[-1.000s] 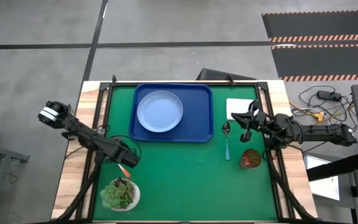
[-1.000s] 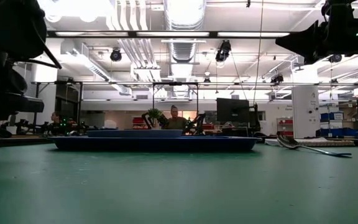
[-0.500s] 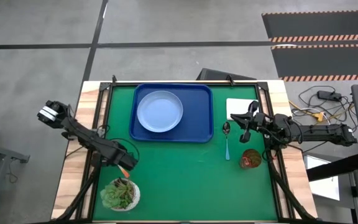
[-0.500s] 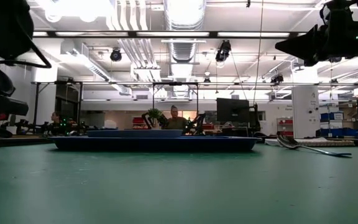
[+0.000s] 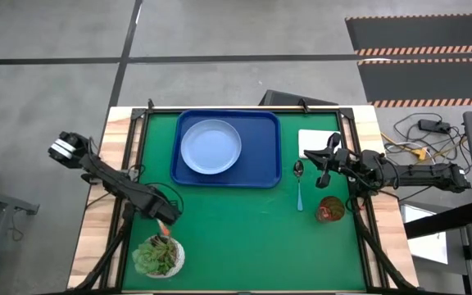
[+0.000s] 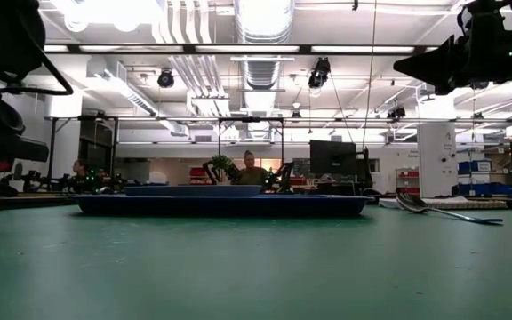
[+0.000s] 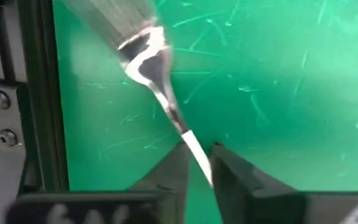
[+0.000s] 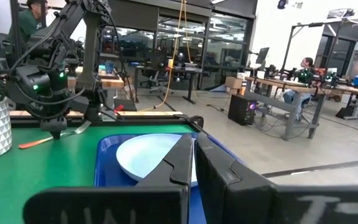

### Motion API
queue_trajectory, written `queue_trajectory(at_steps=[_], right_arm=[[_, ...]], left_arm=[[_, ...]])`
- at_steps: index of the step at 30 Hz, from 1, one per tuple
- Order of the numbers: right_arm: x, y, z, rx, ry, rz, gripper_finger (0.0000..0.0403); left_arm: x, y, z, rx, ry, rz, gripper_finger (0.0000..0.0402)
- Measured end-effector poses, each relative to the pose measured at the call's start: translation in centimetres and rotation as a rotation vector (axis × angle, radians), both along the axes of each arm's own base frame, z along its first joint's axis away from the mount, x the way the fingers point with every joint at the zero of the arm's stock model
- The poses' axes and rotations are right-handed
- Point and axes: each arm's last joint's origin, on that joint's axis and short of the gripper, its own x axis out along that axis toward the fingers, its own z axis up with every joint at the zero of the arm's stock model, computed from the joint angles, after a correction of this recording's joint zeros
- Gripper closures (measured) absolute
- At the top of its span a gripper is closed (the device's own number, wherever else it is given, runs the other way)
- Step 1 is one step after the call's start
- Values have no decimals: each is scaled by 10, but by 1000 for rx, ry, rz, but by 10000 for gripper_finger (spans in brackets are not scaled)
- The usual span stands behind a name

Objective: Pick and place plate/cup/fork/spoon on tray
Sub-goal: Put the orange fork on the blue tray to the right of the blue plate

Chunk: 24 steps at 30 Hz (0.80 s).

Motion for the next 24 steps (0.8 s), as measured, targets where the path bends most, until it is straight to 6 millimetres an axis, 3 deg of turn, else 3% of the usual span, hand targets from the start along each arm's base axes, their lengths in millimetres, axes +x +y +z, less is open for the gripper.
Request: queue_trajectory(at_steps=[2, 10, 16, 24], right_arm=[[0, 0, 0, 0, 1, 0, 394], [0, 0, 0, -12, 5, -1, 394], [0, 0, 0, -14, 6, -1, 394], [0, 0, 3, -15, 1, -1, 394]], left_arm=[[0, 0, 0, 4, 5, 6, 391], [0, 1, 6, 61, 28, 2, 398], [10, -3, 41, 111, 50, -11, 400], [37, -11, 85, 228, -162, -94, 401]])
